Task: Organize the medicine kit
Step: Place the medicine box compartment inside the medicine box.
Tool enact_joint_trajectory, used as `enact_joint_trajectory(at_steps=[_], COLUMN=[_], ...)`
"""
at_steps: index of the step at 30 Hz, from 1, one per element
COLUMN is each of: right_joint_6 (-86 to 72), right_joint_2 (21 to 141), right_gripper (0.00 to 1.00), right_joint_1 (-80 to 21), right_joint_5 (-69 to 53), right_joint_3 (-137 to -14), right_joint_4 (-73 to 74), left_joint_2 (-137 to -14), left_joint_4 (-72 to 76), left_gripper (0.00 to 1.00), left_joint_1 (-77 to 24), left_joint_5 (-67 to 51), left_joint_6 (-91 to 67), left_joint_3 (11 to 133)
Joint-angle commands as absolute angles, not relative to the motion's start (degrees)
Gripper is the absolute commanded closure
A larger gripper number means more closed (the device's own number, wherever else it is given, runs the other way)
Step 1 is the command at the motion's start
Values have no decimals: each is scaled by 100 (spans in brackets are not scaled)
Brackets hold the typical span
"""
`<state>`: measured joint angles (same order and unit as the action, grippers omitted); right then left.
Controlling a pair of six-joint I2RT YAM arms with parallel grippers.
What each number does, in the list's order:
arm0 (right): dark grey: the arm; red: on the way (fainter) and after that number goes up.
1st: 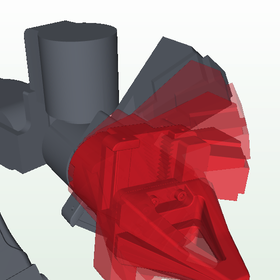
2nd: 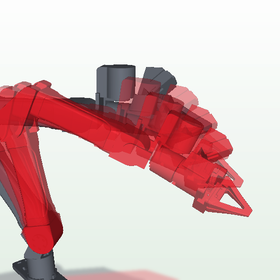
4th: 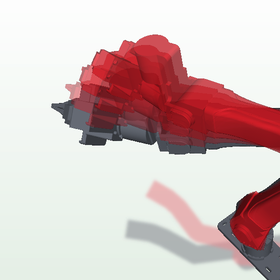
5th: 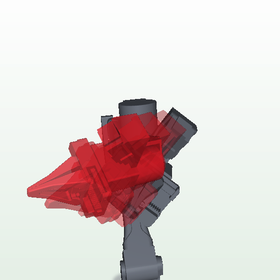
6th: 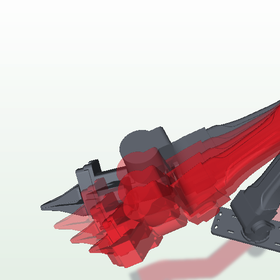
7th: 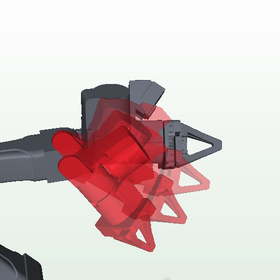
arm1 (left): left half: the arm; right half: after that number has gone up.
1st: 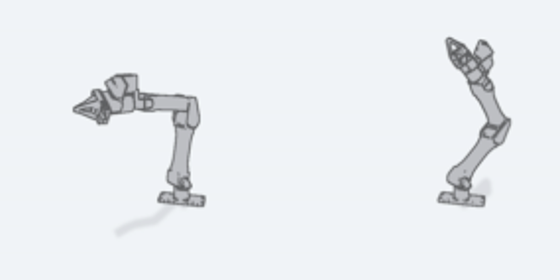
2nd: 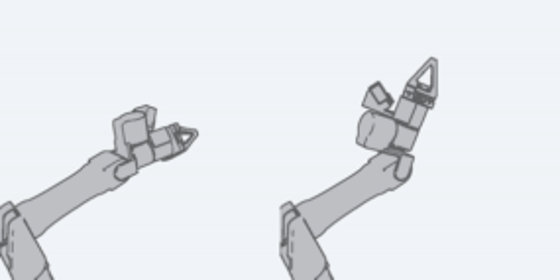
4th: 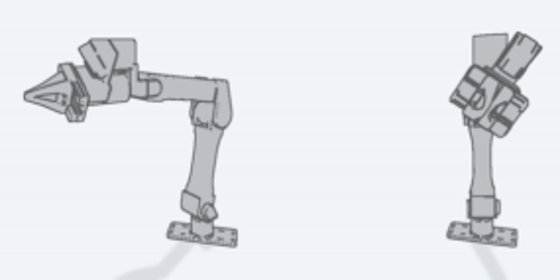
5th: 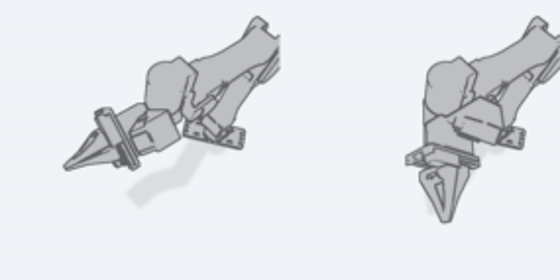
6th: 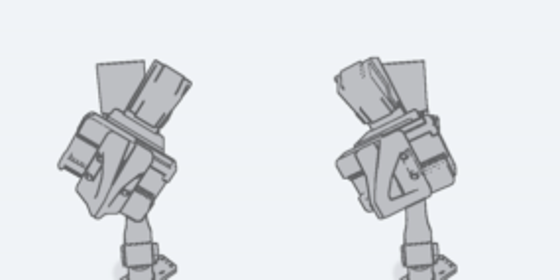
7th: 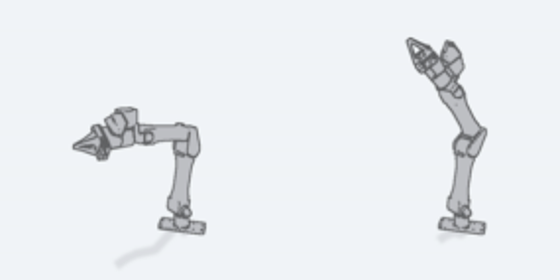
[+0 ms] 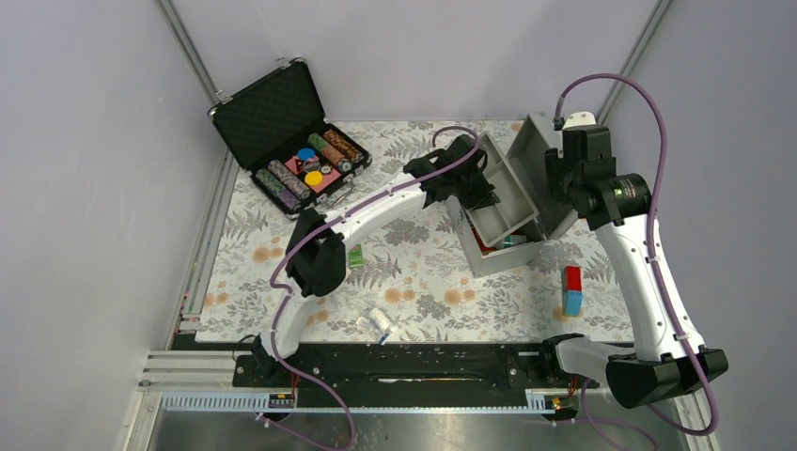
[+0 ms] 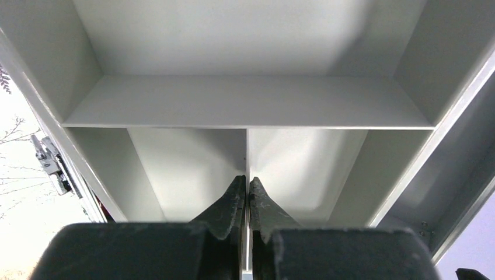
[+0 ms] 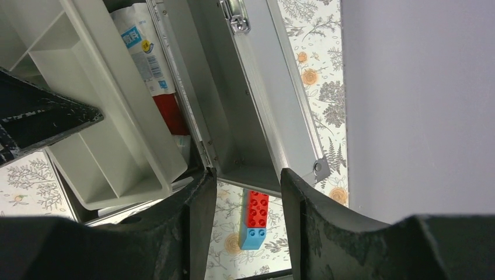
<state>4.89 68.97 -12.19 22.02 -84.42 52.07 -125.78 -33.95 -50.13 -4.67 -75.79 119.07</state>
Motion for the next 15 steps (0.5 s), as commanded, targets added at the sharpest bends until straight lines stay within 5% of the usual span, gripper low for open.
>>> enact_joint_trajectory(at_steps=[1, 4, 9, 10, 12, 15], right_joint_6=[330, 351, 468, 497, 537, 700], right_joint_2=[6778, 6794, 6956, 6979, 7026, 7086], right_gripper=[48, 48, 48, 48, 48, 48], right_joint_1=[-1186, -1188, -1187, -1187, -1187, -1187], right_joint_5=[1972, 1867, 1848, 1816, 1728, 1121], right_joint_3=[-8398, -8360, -8551, -8582, -8653, -8665], right_joint_4=[5189, 5188, 5223, 5223, 5226, 5318], left_joint_2=[-12503, -12488, -12432, -12405, -12333, -12146], left_joint_4=[-3499, -3508, -3300, -3217, -2990, -2291], left_gripper=[97, 90, 54, 43, 4, 1], left_joint_1=[-5043, -5046, -5091, -5083, -5041, -4892], left_joint_5=[-252, -304, -352, -357, -383, -524], left_joint_6=[-7985, -7965, -7718, -7626, -7386, -6575], left_joint_3=[11855, 11711, 11687, 11708, 11801, 12091])
